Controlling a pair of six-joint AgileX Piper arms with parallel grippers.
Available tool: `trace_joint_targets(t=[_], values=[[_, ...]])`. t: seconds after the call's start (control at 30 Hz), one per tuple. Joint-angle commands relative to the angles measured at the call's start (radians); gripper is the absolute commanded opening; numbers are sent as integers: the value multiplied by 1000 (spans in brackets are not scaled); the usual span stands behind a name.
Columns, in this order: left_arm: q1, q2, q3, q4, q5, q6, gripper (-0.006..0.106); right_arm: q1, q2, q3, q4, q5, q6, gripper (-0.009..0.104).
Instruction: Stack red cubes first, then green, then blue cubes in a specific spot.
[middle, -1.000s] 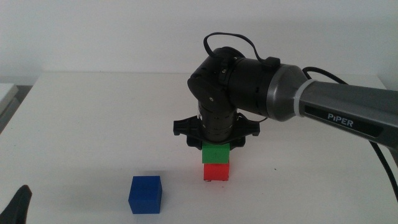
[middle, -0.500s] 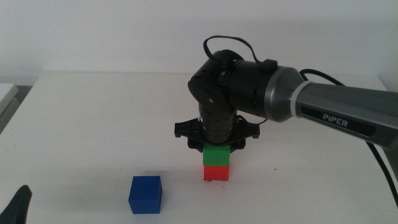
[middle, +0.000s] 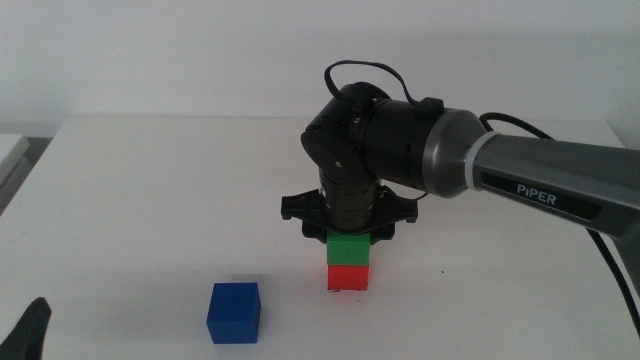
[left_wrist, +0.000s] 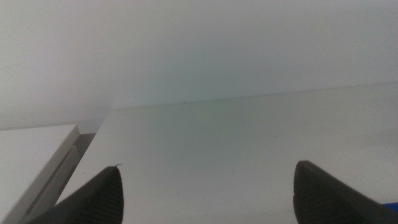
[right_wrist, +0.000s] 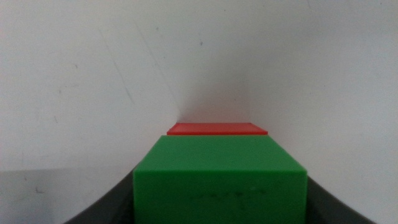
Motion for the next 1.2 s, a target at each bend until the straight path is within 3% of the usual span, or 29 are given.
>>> trace_joint_targets(t=[0.0,0.1,0.17,0.2,0.33,0.47,0.6,0.83,1.07,1.17], values=[[2,-4,-1,0,-13,-6,94,4,-7,5,-23,7,4,4],[2,-4,-1,0,-13,-6,94,4,-7,5,-23,7,4,4],[2,-4,-1,0,-13,-6,94,4,-7,5,-23,13,4,22],[2,-4,-1,0,-13,-6,94,4,-7,5,-23,15,4,40],[2,-4,-1,0,-13,-6,94,4,-7,5,-23,19,4,63],[2,-4,-1,0,-13,-6,94,4,-7,5,-23,19,0,79],[2,-4,-1,0,-13,-6,94,17,-68,1,-16,34,-48,80],[2,-4,-1,0,-13,-6,94,42,-395,42,-89,58,-157,80],[2,-4,-1,0,-13,-6,94,41,-846,386,-92,-81,-398,80],[2,-4,-1,0,-13,-6,94,39,-1031,539,-50,-145,-541,82]])
